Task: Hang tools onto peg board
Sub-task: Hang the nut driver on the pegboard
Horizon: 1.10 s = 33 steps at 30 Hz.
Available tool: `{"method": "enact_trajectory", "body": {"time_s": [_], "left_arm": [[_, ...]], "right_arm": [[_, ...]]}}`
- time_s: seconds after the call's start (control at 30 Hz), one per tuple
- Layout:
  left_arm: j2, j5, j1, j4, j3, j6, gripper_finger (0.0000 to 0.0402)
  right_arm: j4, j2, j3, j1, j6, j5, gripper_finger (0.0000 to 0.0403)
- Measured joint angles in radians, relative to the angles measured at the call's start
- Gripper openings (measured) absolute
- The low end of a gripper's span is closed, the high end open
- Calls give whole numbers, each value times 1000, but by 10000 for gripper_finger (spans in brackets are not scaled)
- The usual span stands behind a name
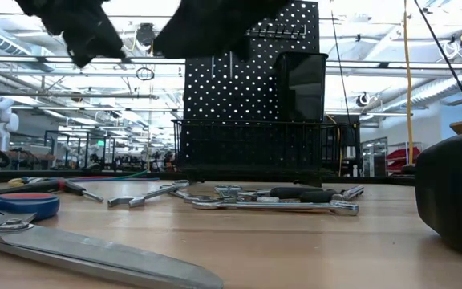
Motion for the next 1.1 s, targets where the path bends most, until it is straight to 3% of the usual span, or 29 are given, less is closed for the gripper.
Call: {"method": "enact_trajectory", "body": {"time_s": [0.2,0.3,0.7,1.1], "left_arm": [[0,-64,0,-207,4,-162,107],[0,-70,0,-253,4,-210,107],[0,-101,0,-273,4,-214,107],[0,-133,0,-270,4,-208,107]], "right_arm": [[-19,135,114,-68,108,-194,109],[-92,204,217,-85,109,-238,109],[-438,480,630,-94,123,-236,109],[-464,573,657,-90,153,-185,109]]}}
